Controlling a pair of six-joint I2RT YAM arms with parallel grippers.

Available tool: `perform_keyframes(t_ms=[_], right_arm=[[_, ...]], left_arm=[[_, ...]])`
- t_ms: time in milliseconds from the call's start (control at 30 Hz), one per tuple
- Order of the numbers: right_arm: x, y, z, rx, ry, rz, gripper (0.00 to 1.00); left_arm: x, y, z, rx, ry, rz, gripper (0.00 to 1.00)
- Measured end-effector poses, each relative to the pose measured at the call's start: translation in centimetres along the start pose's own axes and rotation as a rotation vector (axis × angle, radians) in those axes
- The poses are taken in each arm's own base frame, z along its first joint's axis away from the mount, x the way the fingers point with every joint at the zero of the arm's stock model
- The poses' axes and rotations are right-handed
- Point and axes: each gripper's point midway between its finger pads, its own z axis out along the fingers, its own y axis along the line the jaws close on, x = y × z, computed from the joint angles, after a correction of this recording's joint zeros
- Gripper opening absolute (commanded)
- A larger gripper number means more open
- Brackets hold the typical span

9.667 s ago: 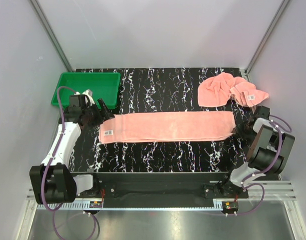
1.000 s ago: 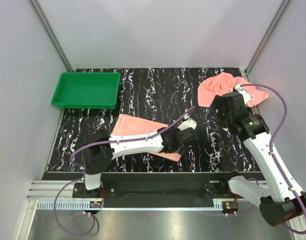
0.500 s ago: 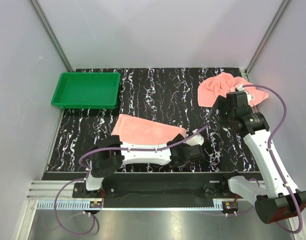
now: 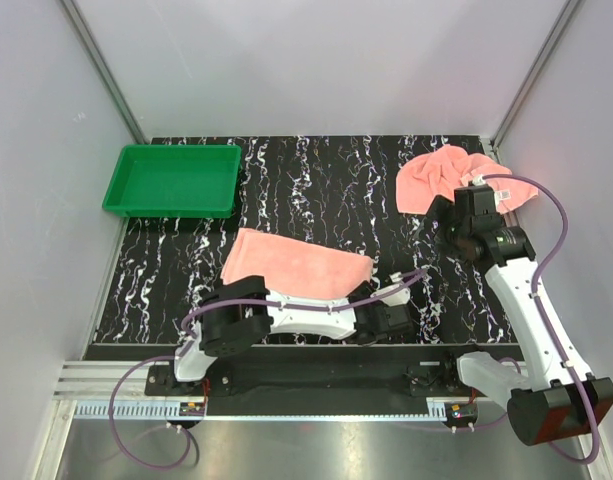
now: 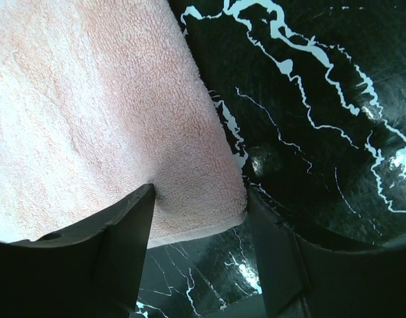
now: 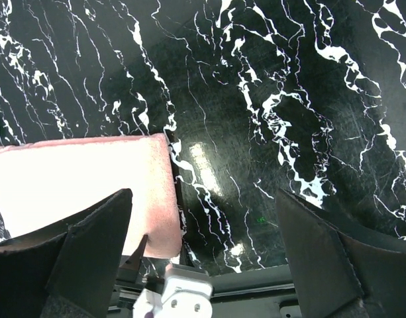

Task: Roll the towels
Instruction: Roll the towel

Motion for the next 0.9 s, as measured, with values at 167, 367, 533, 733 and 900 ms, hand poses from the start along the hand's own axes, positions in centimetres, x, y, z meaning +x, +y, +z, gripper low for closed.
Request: perform_keyframes(t_ms=[167,367,533,733,900], right_arm=[[-0.2,0.4,0.2,-0.019,-0.001,0.003,0.95],[0.1,0.4,1.0,-0.017,0.010,0.006,0.95],[0.4,0.3,1.2,-0.015,0.023,0.006,0.93],[0.4,0.5,1.4,-0.026,0.031,0.008,0.93],[0.3,0.5,1.9,-0.031,0.046,0.012,0.93]], left_arm=[[-0.4,0.0,0.2,-0.045,-0.018,0.018,0.59],[-0.6,-0.1,0.4,-0.104,-0.031,0.033,0.49],[-0.2,0.0,0.8,-0.133,-0.031,0.027,0.28],[0.2,0.1,1.3,-0.159,-0.024,0.040,0.00],[0.1,0.1,1.0,-0.122,-0.007,0.022,0.00]])
